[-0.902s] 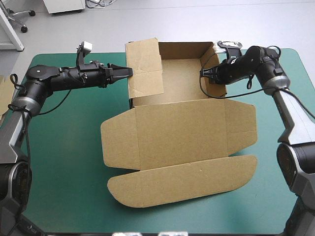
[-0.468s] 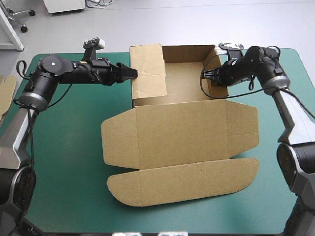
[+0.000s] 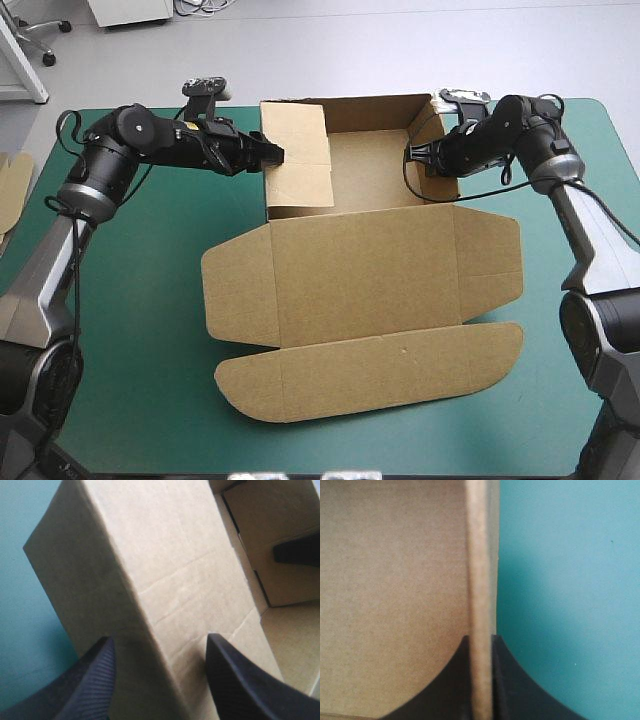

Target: Fold the box

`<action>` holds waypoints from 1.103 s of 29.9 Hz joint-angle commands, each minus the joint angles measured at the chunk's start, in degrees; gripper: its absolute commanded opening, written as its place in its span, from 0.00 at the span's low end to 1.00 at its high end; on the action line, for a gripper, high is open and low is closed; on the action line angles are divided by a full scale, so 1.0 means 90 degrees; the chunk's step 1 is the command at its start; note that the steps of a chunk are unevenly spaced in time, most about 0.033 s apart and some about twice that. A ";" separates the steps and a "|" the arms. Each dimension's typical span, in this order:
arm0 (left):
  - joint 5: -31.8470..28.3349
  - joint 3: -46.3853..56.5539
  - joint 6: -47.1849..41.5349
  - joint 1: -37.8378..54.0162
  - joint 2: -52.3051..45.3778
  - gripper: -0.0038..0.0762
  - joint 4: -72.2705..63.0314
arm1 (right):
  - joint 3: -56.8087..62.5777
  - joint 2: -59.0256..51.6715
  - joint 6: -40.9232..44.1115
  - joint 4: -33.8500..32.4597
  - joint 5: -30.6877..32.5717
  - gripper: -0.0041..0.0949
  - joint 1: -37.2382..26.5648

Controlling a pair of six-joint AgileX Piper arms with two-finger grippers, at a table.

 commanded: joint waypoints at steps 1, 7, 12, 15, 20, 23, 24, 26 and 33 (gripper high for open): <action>-0.0089 -0.0408 -0.0445 -0.0170 -0.0168 0.55 0.0422 | -0.0185 -0.0394 0.0221 0.0509 -0.0242 0.03 0.0039; 0.0488 -0.1098 -0.1054 -0.0362 0.0208 0.54 0.1271 | -0.0185 -0.0394 0.0299 0.0540 -0.0242 0.03 0.0098; 0.1150 -0.2017 -0.1506 -0.0591 0.0659 0.53 0.2208 | -0.0185 -0.0394 0.0506 0.0320 -0.0252 0.03 0.0113; 0.1798 -0.2662 -0.1721 -0.0715 0.1048 0.49 0.2877 | -0.0185 -0.0394 0.0559 0.0102 -0.0136 0.03 0.0113; 0.2146 -0.3262 -0.1782 -0.0854 0.1535 0.48 0.3195 | -0.0185 -0.0394 0.0717 -0.0267 -0.0032 0.03 0.0122; 0.2146 -0.3262 -0.1782 -0.0914 0.1696 0.47 0.3428 | -0.0185 -0.0394 0.0802 -0.0416 0.0010 0.03 0.0127; 0.2146 -0.3262 -0.1782 -0.0914 0.1750 0.46 0.3492 | -0.0185 -0.0394 0.0835 -0.0483 0.0024 0.03 0.0127; 0.2146 -0.3262 -0.1782 -0.0914 0.1816 0.44 0.3506 | -0.0185 -0.0394 0.0864 -0.0562 0.0086 0.03 0.0127; 0.2146 -0.3238 -0.1782 -0.0914 0.1976 0.33 0.3664 | -0.0185 -0.0381 0.1083 -0.1010 0.0143 0.03 0.0266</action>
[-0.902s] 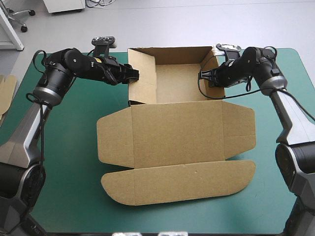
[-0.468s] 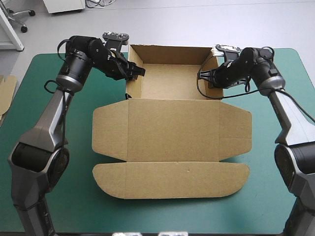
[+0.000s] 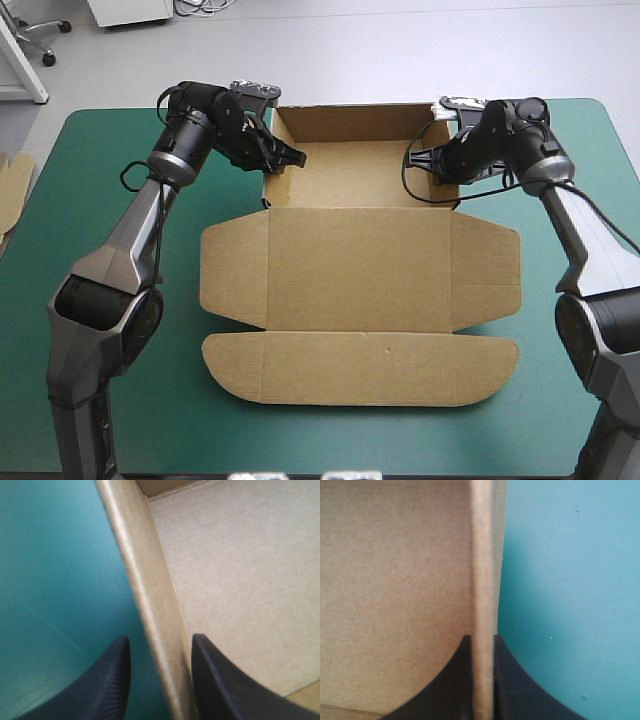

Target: Fold the box

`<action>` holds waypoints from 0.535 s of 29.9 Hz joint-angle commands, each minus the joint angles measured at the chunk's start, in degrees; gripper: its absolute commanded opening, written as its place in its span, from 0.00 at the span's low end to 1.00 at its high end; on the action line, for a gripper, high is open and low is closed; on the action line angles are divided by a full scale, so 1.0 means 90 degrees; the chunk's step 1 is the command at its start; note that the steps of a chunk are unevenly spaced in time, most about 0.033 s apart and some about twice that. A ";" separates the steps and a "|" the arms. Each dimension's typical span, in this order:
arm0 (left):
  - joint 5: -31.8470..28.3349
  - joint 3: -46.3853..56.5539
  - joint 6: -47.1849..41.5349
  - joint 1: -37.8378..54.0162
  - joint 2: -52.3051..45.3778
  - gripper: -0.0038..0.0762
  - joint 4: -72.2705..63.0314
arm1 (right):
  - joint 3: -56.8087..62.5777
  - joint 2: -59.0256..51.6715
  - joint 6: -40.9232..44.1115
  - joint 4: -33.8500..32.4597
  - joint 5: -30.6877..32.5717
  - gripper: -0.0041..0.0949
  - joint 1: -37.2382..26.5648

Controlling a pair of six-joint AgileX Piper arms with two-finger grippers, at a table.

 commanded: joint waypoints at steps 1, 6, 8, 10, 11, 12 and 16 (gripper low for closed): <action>0.0251 -0.0166 -0.0053 0.0024 -0.0269 0.29 0.0279 | -0.0193 -0.0393 0.0017 -0.0002 -0.0103 0.03 0.0083; 0.0251 -0.0164 -0.0053 0.0024 -0.0105 0.17 0.0297 | -0.0205 -0.0310 0.0108 -0.0518 0.0183 0.03 0.0347; 0.0251 -0.0109 -0.0053 0.0024 -0.0039 0.16 0.0402 | -0.0205 -0.0245 0.0160 -0.0634 0.0260 0.03 0.0398; 0.0251 0.0002 -0.0053 0.0024 -0.0003 0.15 0.0695 | -0.0218 -0.0193 0.0211 -0.0604 0.0341 0.03 0.0396; 0.0251 0.0081 -0.0053 0.0024 -0.0003 0.15 0.0848 | -0.0218 -0.0167 0.0211 -0.0617 0.0341 0.03 0.0396; 0.0251 0.0141 -0.0053 0.0024 -0.0003 0.14 0.1018 | -0.0218 -0.0155 0.0211 -0.0632 0.0341 0.03 0.0396; 0.0251 0.0310 -0.0235 0.0024 0.0010 0.06 0.1329 | -0.0218 -0.0029 0.0227 -0.0591 0.0396 0.03 0.0396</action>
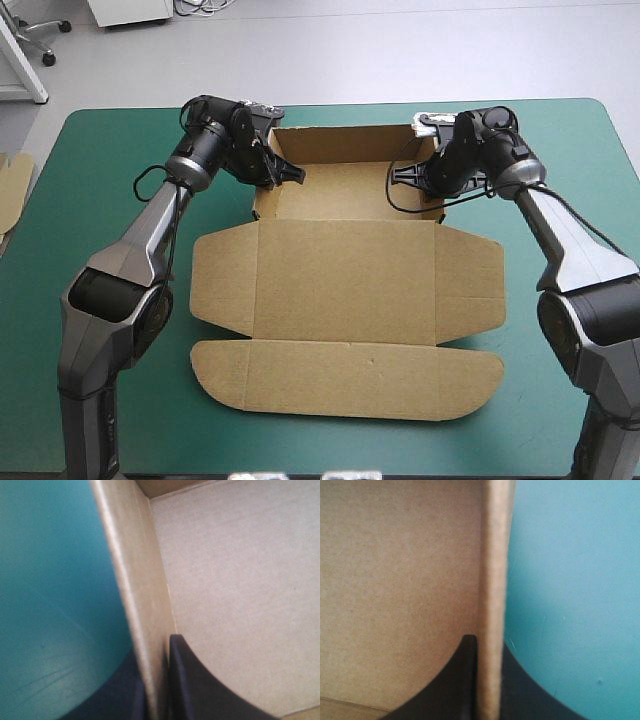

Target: Fold the box

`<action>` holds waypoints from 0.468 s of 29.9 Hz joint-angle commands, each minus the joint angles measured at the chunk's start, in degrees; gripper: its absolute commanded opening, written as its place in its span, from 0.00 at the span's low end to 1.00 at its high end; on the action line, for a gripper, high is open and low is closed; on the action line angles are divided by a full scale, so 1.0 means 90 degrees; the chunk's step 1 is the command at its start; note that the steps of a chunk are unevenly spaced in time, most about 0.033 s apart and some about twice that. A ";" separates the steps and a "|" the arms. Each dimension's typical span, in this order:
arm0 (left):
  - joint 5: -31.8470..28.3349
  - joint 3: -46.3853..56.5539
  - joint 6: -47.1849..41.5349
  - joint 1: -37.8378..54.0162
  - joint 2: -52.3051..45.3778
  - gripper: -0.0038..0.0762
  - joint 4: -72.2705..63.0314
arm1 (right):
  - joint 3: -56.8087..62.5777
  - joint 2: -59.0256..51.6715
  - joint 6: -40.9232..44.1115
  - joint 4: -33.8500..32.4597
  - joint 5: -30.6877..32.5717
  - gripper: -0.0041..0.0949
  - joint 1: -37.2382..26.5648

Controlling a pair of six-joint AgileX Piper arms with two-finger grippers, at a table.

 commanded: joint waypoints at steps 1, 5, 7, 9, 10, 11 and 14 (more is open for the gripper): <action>0.0272 -0.0019 -0.0009 0.0065 -0.0319 0.04 0.0784 | -0.0211 -0.0285 -0.0253 -0.0029 0.0133 0.03 -0.0032; 0.0259 -0.0019 -0.0124 0.0065 -0.0220 0.03 0.0760 | -0.0211 -0.0066 -0.0310 -0.0089 0.0348 0.03 0.0051; 0.0259 -0.0019 -0.0192 0.0065 -0.0147 0.03 0.0749 | -0.0211 -0.0008 -0.0322 -0.0205 0.0363 0.03 0.0096; 0.0259 -0.0019 -0.0245 0.0065 -0.0095 0.03 0.0706 | -0.0211 0.0019 -0.0322 -0.0417 0.0327 0.03 0.0149; 0.0259 -0.0019 -0.0308 0.0077 -0.0042 0.03 0.0706 | -0.0211 0.0032 -0.0322 -0.0472 0.0322 0.03 0.0163; 0.0259 -0.0019 -0.0320 0.0077 -0.0011 0.03 0.0706 | -0.0211 0.0049 -0.0307 -0.0635 0.0334 0.03 0.0178; 0.0259 -0.0019 -0.0320 0.0115 0.0121 0.03 0.0565 | -0.0211 0.0114 -0.0307 -0.0739 0.0447 0.03 0.0191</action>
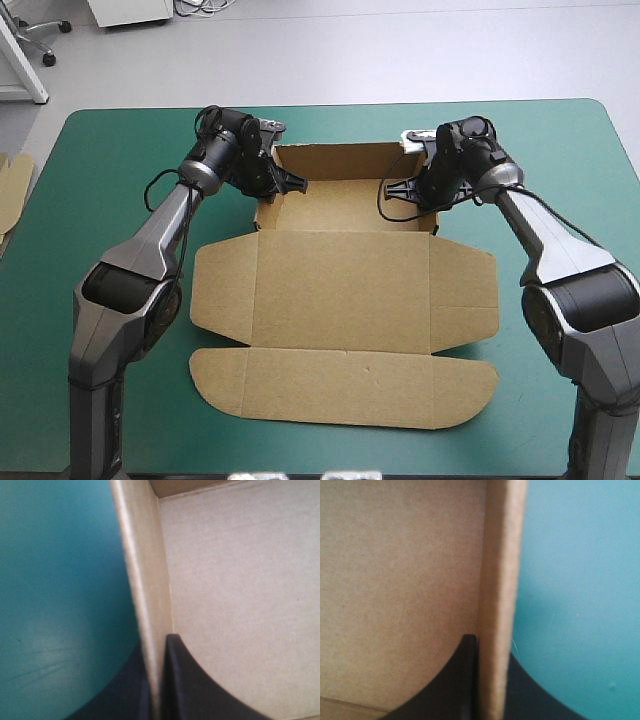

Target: Fold the box

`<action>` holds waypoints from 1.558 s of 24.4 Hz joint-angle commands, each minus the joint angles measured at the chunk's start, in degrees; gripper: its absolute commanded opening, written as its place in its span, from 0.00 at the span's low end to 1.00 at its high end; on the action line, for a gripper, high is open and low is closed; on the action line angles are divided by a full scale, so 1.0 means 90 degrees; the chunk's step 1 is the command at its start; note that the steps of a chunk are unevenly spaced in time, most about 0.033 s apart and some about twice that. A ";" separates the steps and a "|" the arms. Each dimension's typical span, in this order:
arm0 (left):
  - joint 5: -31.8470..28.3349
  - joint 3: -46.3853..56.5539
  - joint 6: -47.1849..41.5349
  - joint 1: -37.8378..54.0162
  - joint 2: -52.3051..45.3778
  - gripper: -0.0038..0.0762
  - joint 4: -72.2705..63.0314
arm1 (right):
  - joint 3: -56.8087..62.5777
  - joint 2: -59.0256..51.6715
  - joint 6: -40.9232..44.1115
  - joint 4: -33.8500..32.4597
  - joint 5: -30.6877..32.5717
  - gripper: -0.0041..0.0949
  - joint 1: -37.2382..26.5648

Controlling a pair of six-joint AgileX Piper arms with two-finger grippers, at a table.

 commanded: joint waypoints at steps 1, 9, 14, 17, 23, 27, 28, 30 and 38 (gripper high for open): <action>0.0265 -0.0128 0.0142 0.0127 -0.0249 0.03 0.0552 | -0.0211 -0.0320 -0.0381 -0.0499 0.0297 0.03 -0.0029; 0.0172 -0.0118 -0.0126 0.0152 -0.0184 0.03 0.0900 | -0.0211 -0.0279 -0.0368 -0.0862 0.0314 0.03 0.0037; 0.0179 -0.0118 -0.0096 0.0168 -0.0184 0.03 0.0842 | -0.0211 -0.0267 -0.0368 -0.0838 0.0326 0.03 0.0037; 0.0192 -0.0118 0.0010 0.0168 -0.0196 0.03 0.0770 | -0.0211 -0.0267 -0.0336 -0.0838 0.0340 0.05 0.0037; 0.0015 -0.0118 0.0186 0.0192 -0.0364 0.32 0.0370 | -0.0211 -0.0391 -0.0313 -0.0767 0.0351 0.33 0.0037; 0.0032 -0.0118 0.0200 0.0192 -0.0435 0.58 0.0317 | -0.0211 -0.0459 -0.0324 -0.0672 0.0351 0.37 0.0037; 0.0032 -0.0130 0.0214 0.0192 -0.0478 0.63 0.0300 | -0.0211 -0.0479 -0.0324 -0.0643 0.0339 0.37 0.0037; 0.0020 -0.0130 0.0214 0.0192 -0.0505 0.65 0.0276 | -0.0211 -0.0540 -0.0324 -0.0627 0.0339 0.39 0.0037; -0.0018 -0.0130 0.0329 0.0192 -0.0775 0.65 0.0223 | -0.0335 -0.0962 -0.0324 -0.0544 0.0285 0.59 0.0037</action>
